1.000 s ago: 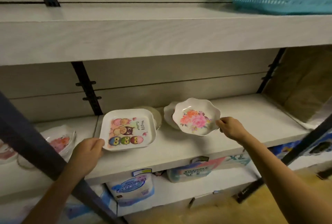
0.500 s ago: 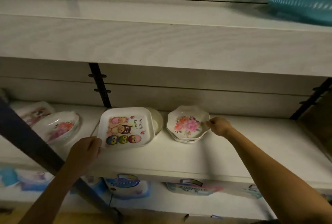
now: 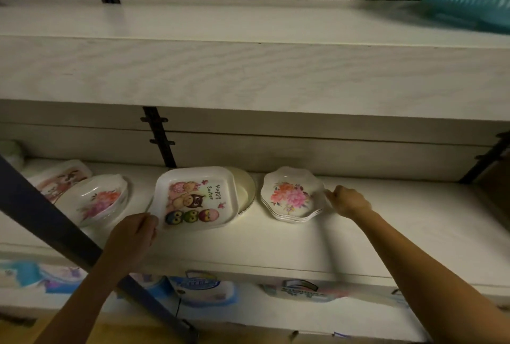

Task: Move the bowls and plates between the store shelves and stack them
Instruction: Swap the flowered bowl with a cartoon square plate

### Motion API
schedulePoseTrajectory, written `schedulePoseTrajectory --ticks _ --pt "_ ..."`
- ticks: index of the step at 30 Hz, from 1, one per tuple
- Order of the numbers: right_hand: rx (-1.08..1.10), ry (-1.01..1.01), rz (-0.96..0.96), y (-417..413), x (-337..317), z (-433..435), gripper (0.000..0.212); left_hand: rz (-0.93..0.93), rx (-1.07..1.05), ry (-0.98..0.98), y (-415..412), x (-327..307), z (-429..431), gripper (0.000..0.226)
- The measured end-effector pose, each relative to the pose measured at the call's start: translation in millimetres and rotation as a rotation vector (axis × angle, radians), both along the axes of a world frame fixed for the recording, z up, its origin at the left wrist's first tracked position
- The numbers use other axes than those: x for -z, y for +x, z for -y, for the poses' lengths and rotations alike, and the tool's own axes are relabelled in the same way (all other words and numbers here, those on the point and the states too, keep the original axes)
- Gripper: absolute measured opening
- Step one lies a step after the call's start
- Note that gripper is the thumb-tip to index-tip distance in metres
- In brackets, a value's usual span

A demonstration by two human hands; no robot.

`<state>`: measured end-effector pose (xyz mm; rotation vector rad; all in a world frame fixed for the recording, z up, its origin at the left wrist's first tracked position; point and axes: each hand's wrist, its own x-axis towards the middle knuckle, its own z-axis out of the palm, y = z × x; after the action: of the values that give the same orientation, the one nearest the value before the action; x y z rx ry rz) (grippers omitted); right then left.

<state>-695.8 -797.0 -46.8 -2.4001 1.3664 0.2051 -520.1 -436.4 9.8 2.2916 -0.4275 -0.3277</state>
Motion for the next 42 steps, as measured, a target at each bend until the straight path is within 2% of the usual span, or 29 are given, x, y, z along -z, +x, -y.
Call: schedulePoseTrajectory --ticks 5,9,13,15,24,31,34,36,37,40,42 --pt "-0.116 -0.032 0.143 -39 -26 -24 0.036 0.024 0.157 -0.047 -10 -5 24 0.032" --pt "-0.259 -0.12 0.12 -81 -54 -47 0.03 -0.003 0.261 -0.095 -20 -2 55 0.031" --pt "-0.291 -0.182 0.08 -123 -69 -61 0.03 -0.043 0.344 -0.074 -37 3 94 0.03" --pt "-0.298 -0.182 0.049 -141 -71 -60 0.031 -0.051 0.388 -0.079 -50 4 110 0.037" --pt "-0.353 -0.188 0.017 -201 -75 -14 0.031 -0.061 0.439 -0.04 -109 26 186 0.041" --pt "-0.406 -0.161 -0.014 -237 -74 33 0.036 -0.152 0.455 0.031 -160 50 263 0.04" --pt "-0.407 -0.151 -0.033 -247 -72 49 0.05 -0.186 0.445 0.099 -170 64 291 0.034" --pt "-0.409 -0.158 -0.036 -253 -69 58 0.049 -0.223 0.426 0.122 -175 71 305 0.031" --pt "-0.407 -0.162 -0.023 -255 -68 63 0.058 -0.237 0.416 0.131 -176 74 311 0.031" --pt "-0.409 -0.162 0.021 -262 -66 72 0.112 -0.266 0.399 0.171 -178 80 325 0.028" --pt "-0.407 -0.157 0.031 -266 -61 79 0.125 -0.276 0.386 0.197 -179 83 331 0.026"
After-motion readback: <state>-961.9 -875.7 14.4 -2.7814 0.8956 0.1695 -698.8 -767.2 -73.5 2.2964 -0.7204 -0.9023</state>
